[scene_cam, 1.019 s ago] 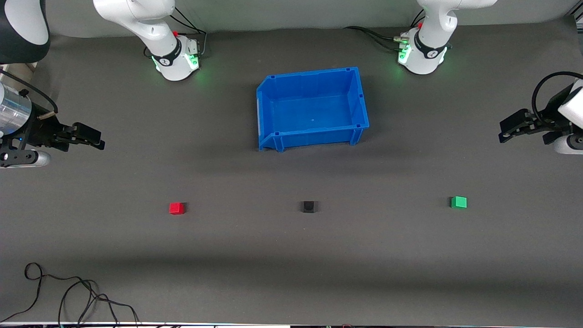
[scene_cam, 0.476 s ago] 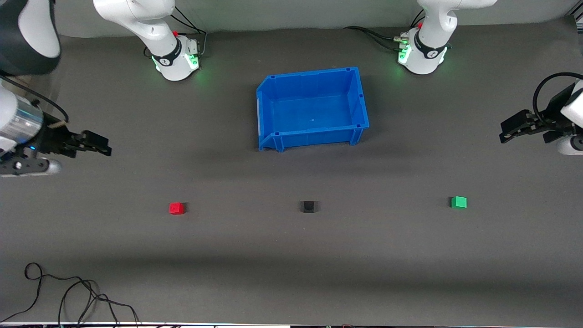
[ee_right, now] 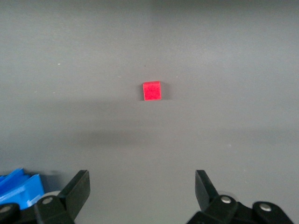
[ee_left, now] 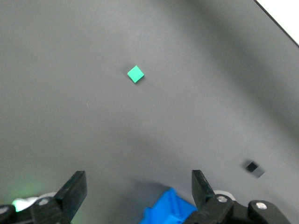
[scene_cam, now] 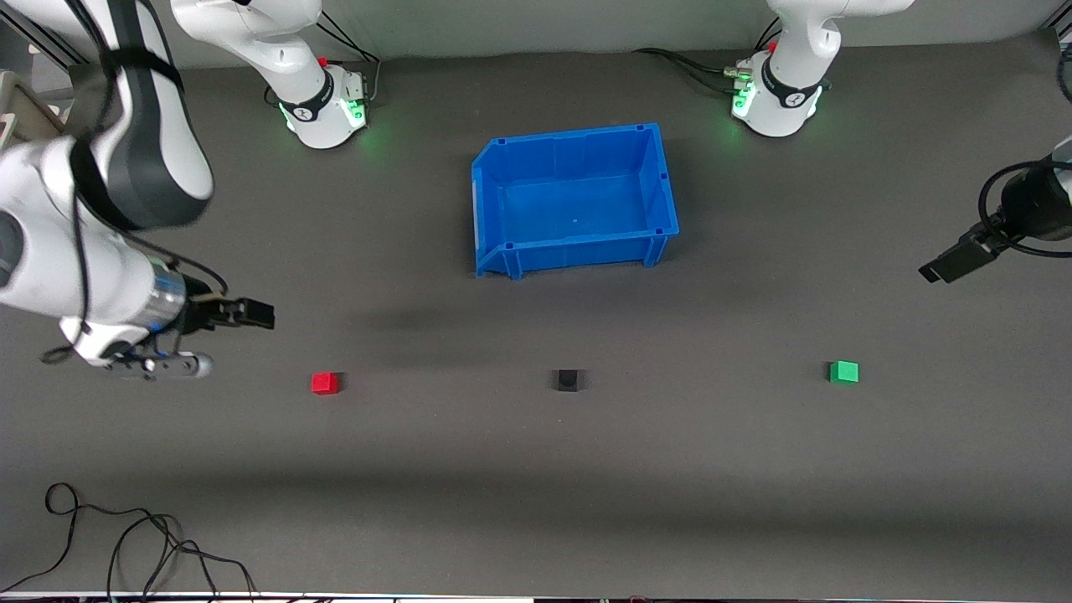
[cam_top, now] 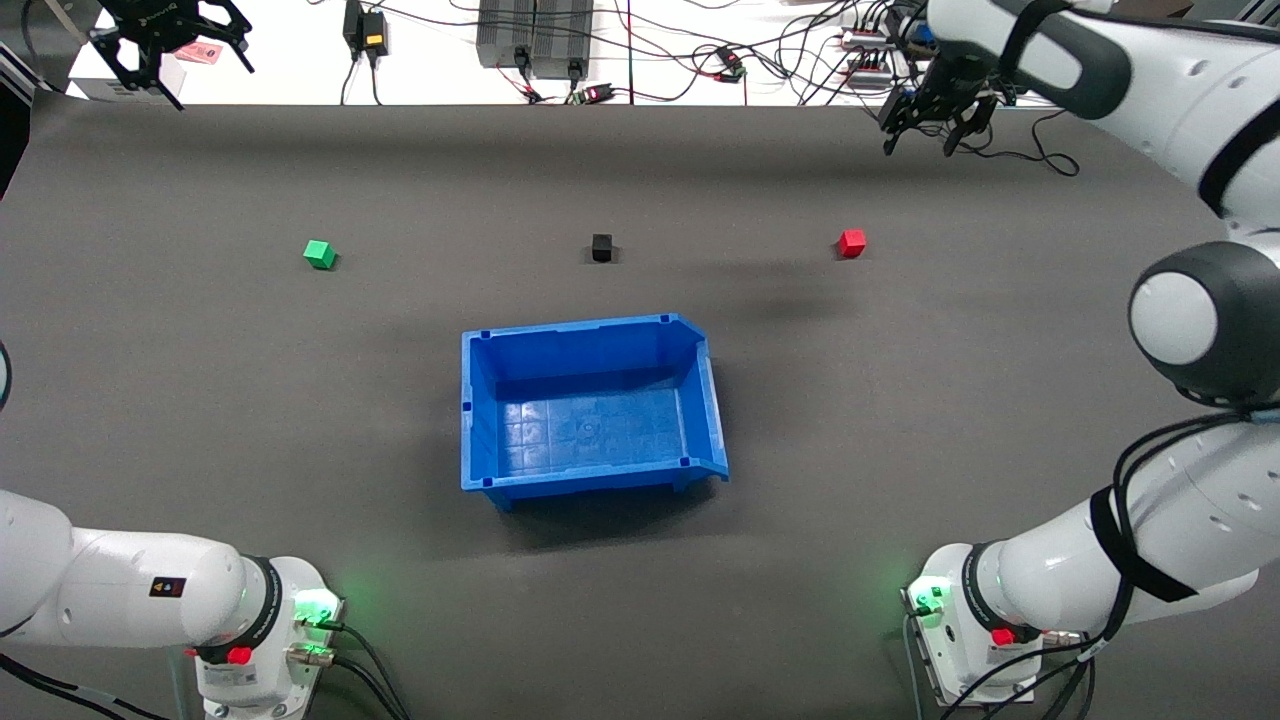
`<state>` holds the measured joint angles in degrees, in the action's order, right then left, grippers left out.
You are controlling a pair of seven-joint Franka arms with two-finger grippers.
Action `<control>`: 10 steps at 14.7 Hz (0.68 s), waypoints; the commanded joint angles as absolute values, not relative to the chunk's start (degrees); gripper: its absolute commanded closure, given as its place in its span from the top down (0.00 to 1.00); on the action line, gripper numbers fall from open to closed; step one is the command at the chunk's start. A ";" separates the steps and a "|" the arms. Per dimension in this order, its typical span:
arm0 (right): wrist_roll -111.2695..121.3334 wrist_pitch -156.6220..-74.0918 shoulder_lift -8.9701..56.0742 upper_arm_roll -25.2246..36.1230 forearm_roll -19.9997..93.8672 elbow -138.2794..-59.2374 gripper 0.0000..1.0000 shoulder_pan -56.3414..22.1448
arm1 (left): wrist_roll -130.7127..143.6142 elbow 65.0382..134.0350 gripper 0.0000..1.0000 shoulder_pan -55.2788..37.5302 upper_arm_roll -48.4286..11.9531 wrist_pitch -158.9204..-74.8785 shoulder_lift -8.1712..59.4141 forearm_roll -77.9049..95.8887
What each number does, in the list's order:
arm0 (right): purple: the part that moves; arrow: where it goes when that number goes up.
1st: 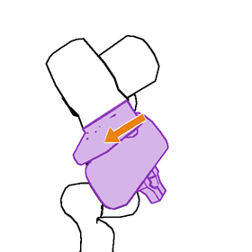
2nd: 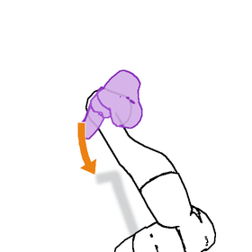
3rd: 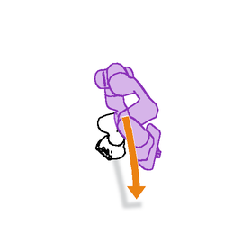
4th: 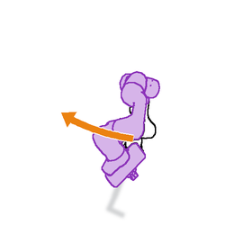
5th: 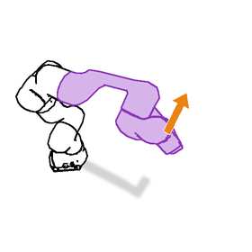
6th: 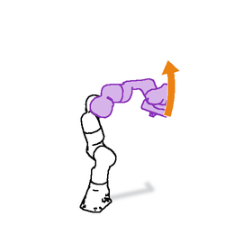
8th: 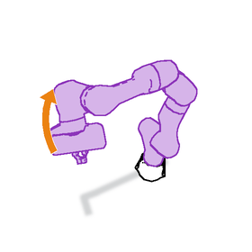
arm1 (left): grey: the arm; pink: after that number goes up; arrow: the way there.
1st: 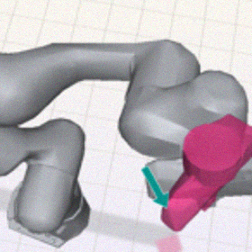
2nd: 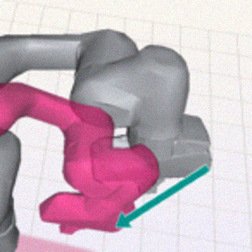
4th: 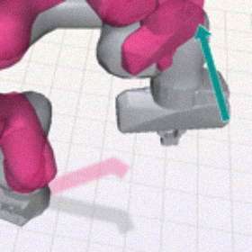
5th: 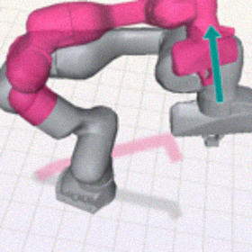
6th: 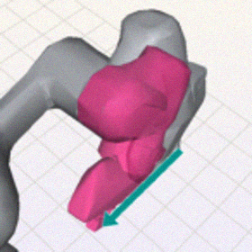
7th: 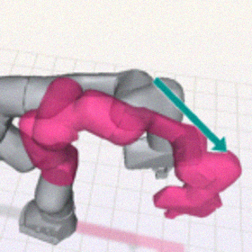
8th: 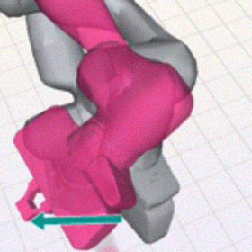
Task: Attach green and red cubes to black cube
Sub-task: 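Reach the right gripper to the red cube while the left gripper approaches green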
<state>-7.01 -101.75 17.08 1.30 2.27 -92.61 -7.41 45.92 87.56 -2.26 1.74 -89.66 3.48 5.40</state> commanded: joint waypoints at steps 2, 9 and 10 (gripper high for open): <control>-8.17 -107.38 22.31 1.67 1.85 -93.60 1.00 -7.38 | 64.13 88.85 1.00 2.54 2.02 -89.82 3.51 11.85; -8.17 -118.20 32.24 1.67 1.84 -94.92 1.00 -7.47 | 78.13 97.54 1.00 6.32 2.02 -95.26 2.90 13.80; -8.17 -119.43 33.21 1.67 1.85 -94.92 1.00 -7.56 | 78.13 99.47 1.00 7.81 2.02 -96.67 2.90 14.84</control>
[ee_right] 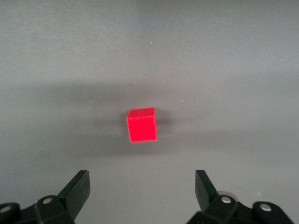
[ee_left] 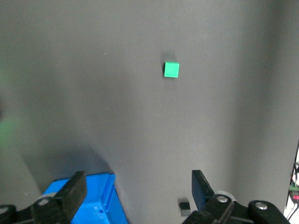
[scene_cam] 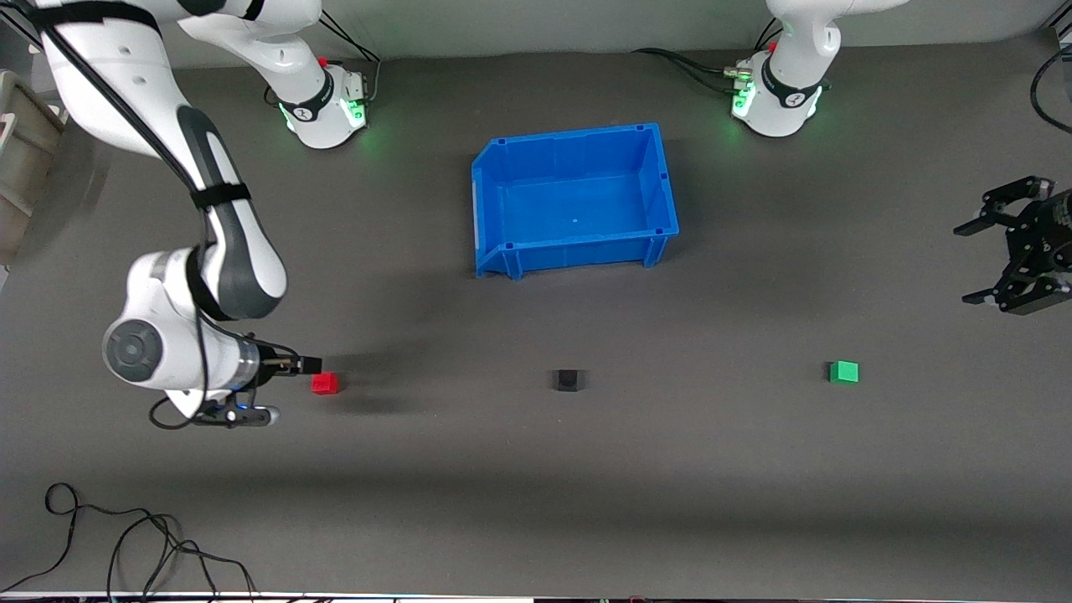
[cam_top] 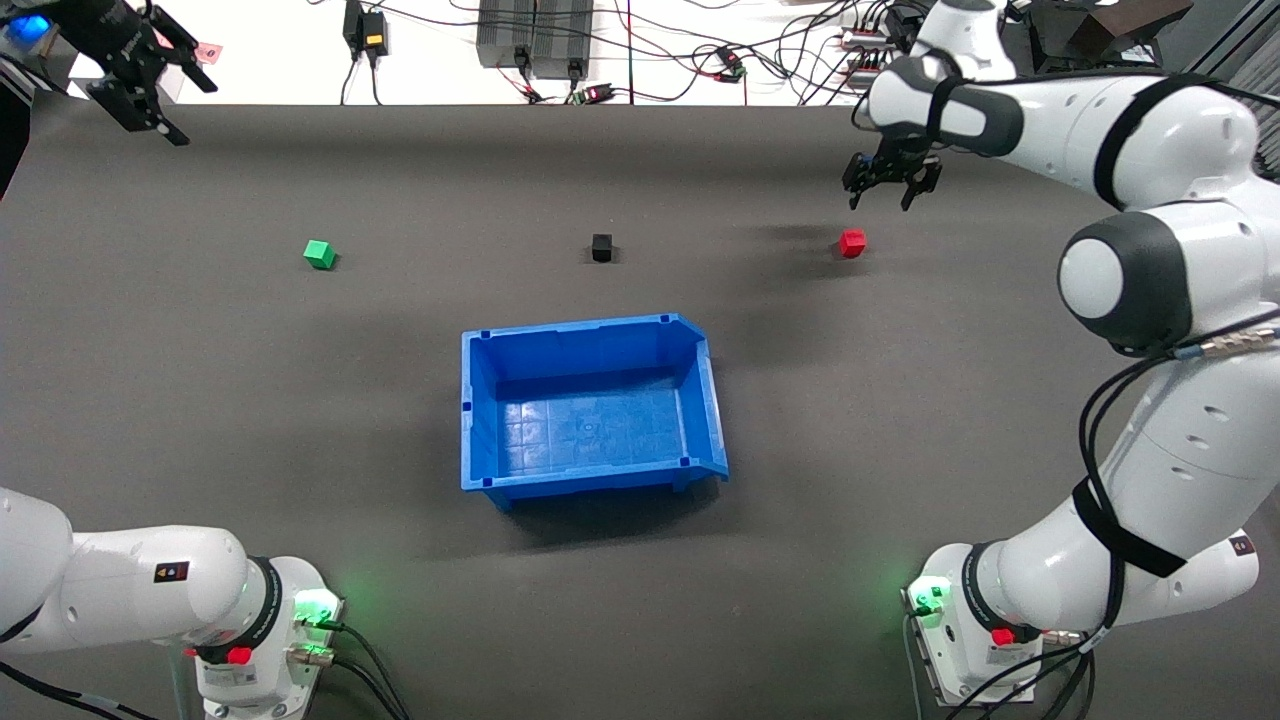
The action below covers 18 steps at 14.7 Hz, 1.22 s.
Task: Attach green and red cubes to black cube
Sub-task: 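Reach the right gripper to the red cube while the left gripper approaches green, then close the right gripper on the red cube while the left gripper grasps green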
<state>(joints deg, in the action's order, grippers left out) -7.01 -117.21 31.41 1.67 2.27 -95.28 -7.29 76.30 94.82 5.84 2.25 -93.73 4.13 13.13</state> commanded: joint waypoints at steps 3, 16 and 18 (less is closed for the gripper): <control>-9.14 -122.51 35.94 1.58 1.85 -95.27 1.00 -7.47 | 76.38 107.46 1.00 11.16 2.02 -103.33 2.99 19.24; -10.99 -131.48 38.76 1.67 1.85 -98.53 0.87 -9.05 | 45.27 116.63 1.00 13.54 1.85 -128.75 21.87 41.13; -10.90 -131.57 39.11 1.67 1.76 -98.44 0.80 -8.97 | 43.51 114.97 1.00 12.83 1.67 -130.77 24.94 42.71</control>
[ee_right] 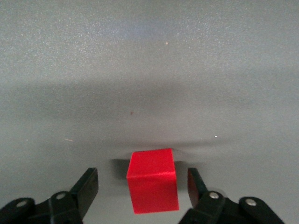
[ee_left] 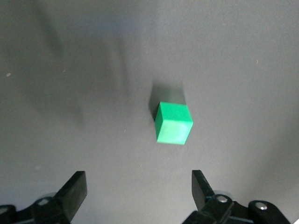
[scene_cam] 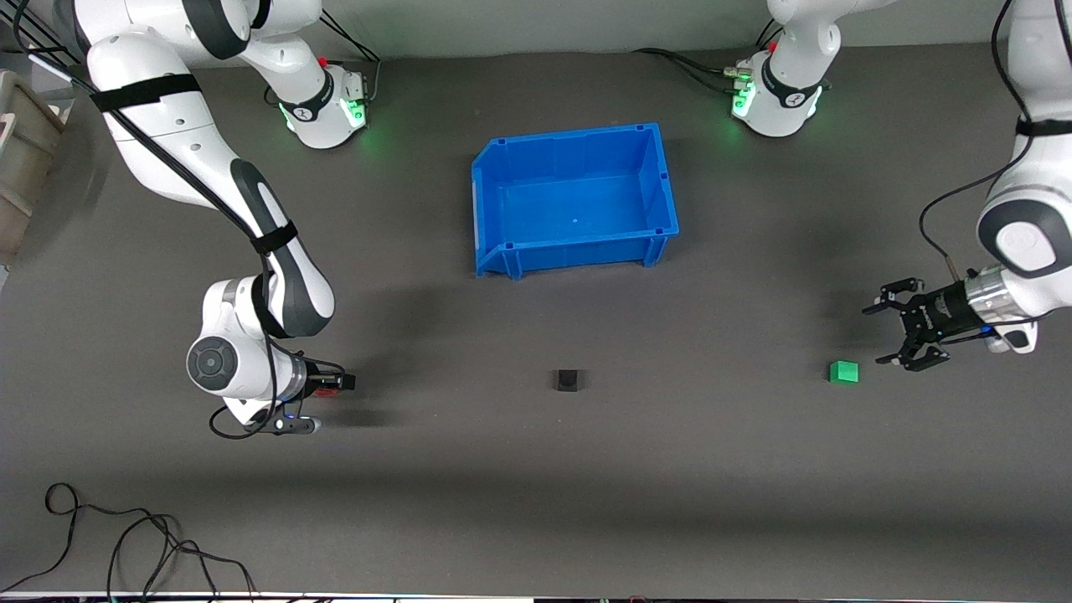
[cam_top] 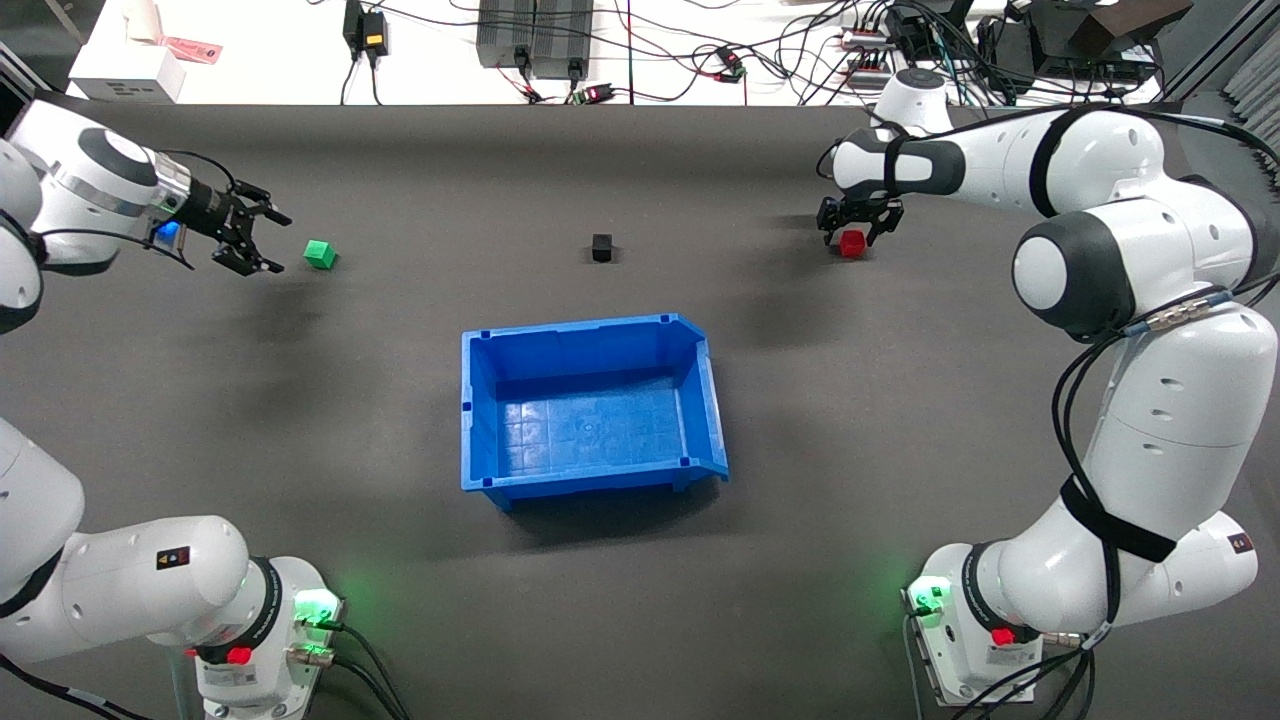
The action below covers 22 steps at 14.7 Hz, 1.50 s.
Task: Attach green and red cubes to black cube
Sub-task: 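Close the right gripper on the red cube while the left gripper grasps green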
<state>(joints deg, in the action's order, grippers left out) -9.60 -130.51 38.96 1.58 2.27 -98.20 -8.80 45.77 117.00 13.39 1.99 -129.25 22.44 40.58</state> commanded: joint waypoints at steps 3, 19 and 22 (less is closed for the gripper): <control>-10.90 -132.01 39.20 1.76 1.76 -98.44 0.75 -8.79 | 42.19 112.16 1.00 12.83 1.58 -131.13 28.30 44.03; -10.81 -133.68 40.08 1.76 1.67 -98.26 0.46 -8.70 | 37.18 108.63 0.66 13.18 0.53 -133.33 34.89 44.30; -10.81 -133.68 40.08 1.76 1.67 -98.17 0.46 -8.70 | 37.09 108.63 0.14 13.18 0.44 -133.33 34.89 44.30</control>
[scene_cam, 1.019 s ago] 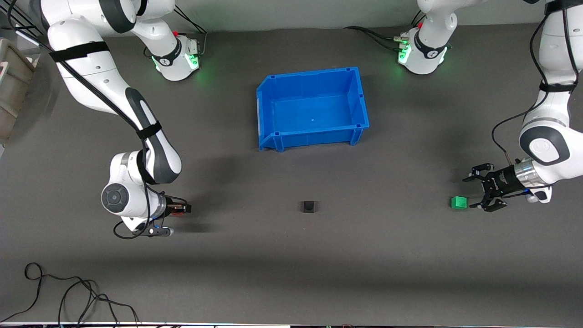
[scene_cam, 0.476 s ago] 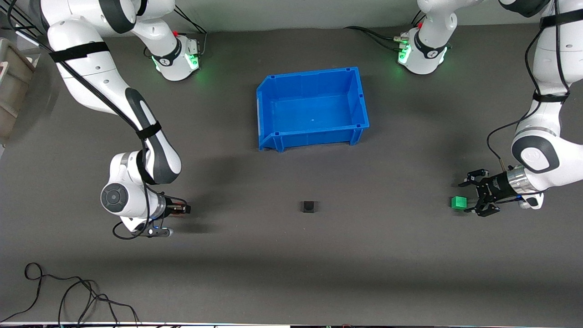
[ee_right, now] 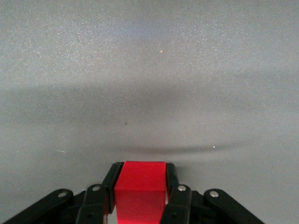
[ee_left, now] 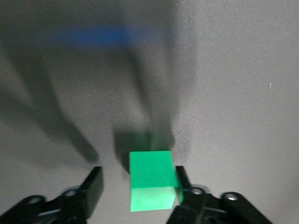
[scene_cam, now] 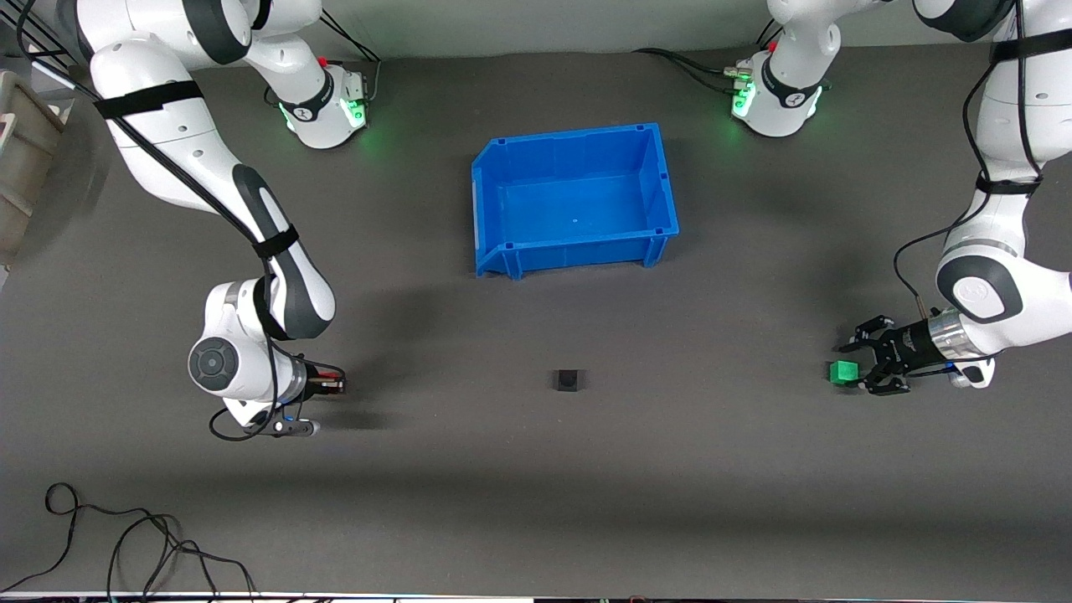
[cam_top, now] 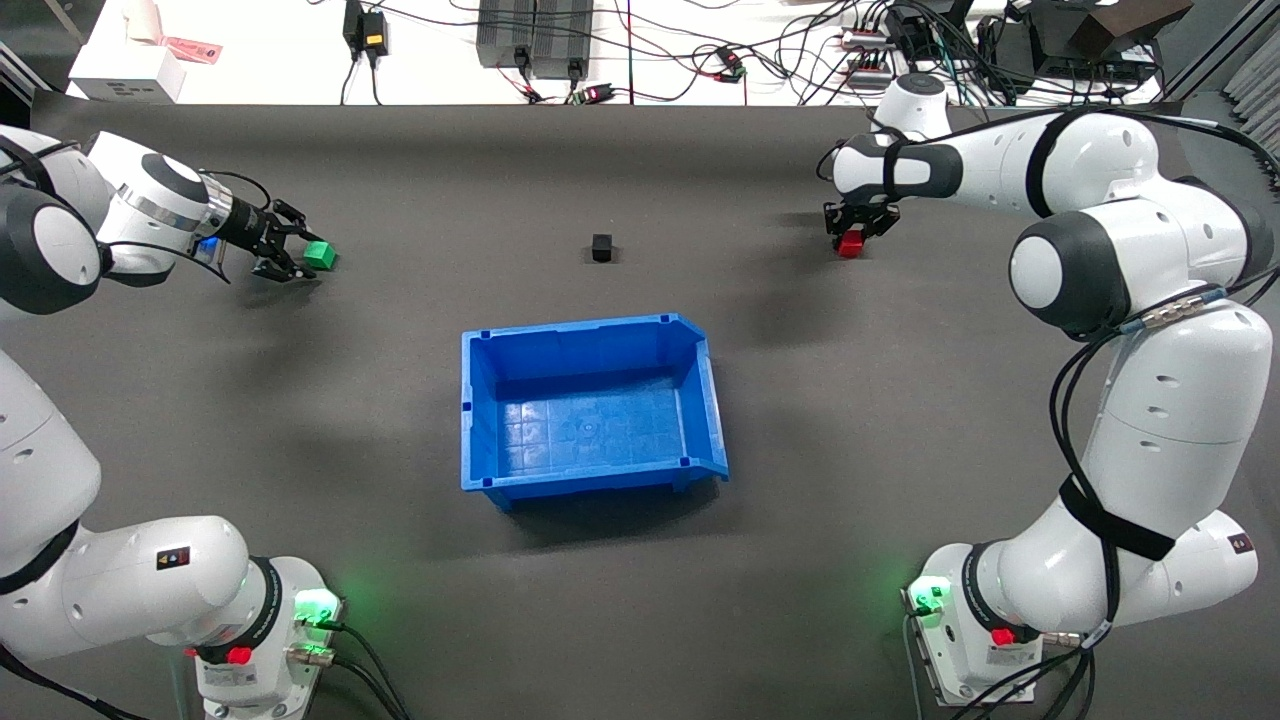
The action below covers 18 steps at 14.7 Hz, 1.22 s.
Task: Attach green and red cubes to black cube
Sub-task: 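Close the right gripper on the red cube while the left gripper grasps green, then carry the red cube and the green cube toward the black cube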
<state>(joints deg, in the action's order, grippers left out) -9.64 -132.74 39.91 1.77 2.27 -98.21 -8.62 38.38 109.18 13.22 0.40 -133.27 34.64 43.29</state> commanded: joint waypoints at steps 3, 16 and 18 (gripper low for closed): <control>-10.81 -133.68 40.08 1.76 1.67 -98.17 0.46 -8.61 | 37.26 107.76 0.02 13.27 0.53 -132.55 34.81 44.30; -42.31 -133.15 37.00 1.58 9.57 -96.51 0.00 -10.10 | 58.88 101.51 0.00 4.41 0.88 -119.52 29.36 42.71; -54.34 -133.15 37.18 1.58 11.24 -94.32 0.00 -12.90 | 59.24 102.39 0.00 0.38 0.70 -121.54 29.27 42.98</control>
